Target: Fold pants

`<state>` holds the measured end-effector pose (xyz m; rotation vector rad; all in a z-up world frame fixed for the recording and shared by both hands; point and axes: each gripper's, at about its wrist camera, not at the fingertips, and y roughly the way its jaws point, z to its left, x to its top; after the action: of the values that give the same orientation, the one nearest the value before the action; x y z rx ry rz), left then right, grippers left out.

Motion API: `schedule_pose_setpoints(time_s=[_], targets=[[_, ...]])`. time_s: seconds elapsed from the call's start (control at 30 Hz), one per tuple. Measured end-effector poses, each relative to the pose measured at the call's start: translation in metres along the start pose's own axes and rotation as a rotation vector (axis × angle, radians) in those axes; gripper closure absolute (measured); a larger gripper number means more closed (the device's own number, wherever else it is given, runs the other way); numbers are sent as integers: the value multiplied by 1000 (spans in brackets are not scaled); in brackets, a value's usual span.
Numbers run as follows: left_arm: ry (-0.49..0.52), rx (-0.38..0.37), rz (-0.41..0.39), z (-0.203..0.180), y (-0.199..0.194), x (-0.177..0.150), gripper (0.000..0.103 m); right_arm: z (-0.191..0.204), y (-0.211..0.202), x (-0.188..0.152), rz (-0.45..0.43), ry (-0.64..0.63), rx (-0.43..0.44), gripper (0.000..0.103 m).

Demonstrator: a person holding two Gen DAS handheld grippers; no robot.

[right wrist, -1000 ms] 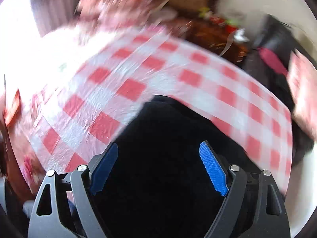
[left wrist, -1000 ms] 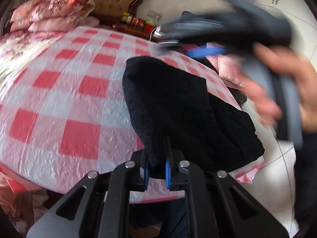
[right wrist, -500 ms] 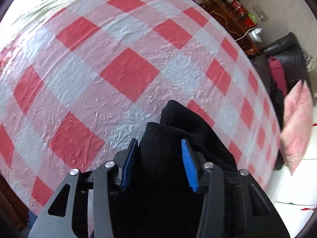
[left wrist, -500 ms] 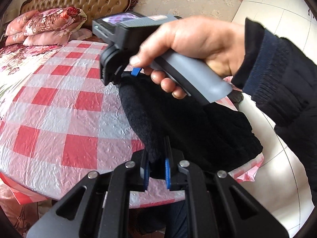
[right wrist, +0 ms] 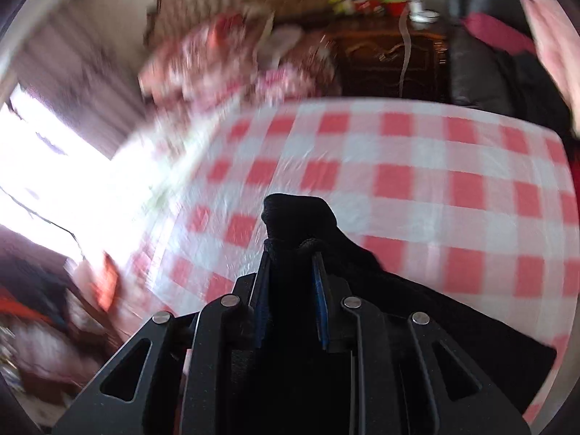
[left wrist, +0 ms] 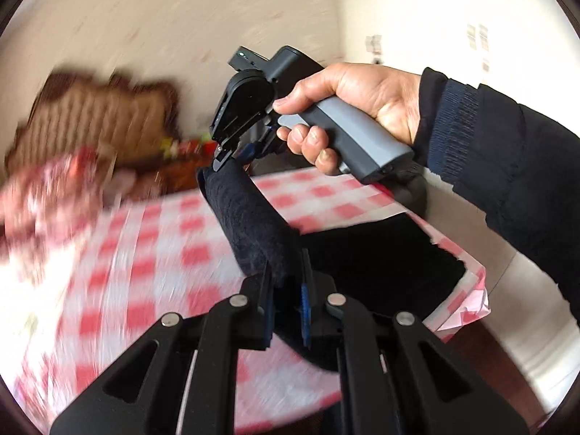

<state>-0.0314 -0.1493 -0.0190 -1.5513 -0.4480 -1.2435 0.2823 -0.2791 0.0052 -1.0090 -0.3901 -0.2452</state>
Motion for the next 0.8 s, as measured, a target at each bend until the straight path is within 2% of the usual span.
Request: schedule_pose_setpoints(time_s=[0.13, 0.27, 0.33, 0.4, 0.43, 0.5, 0.6, 0.63, 0.7, 0.77, 0.8], targets=[[157, -25, -27, -79, 18, 22, 92, -92, -76, -22, -104, 129, 71, 82], [301, -86, 29, -168, 63, 16, 92, -193, -104, -58, -146, 255, 81, 86], [357, -100, 80, -205, 88, 0, 92, -240, -102, -78, -152, 315, 113, 91], [402, -100, 141, -233, 116, -20, 92, -282, -90, -94, -156, 360, 176, 91], [424, -103, 172, -245, 129, -32, 92, -302, -79, -104, -148, 394, 170, 91], [478, -77, 176, -261, 139, -49, 92, -321, -64, -116, -126, 425, 165, 91], [514, -49, 155, -267, 139, -55, 92, -320, -60, -120, -129, 388, 172, 86], [520, -44, 151, -270, 139, -56, 92, -318, -60, -118, -130, 374, 166, 83], [531, -37, 147, -269, 138, -58, 92, -313, -58, -111, -117, 346, 166, 71], [529, -33, 139, -268, 135, -59, 92, -313, -52, -104, -100, 336, 158, 20], [528, -31, 135, -268, 133, -59, 92, -312, -52, -101, -105, 319, 144, 19]])
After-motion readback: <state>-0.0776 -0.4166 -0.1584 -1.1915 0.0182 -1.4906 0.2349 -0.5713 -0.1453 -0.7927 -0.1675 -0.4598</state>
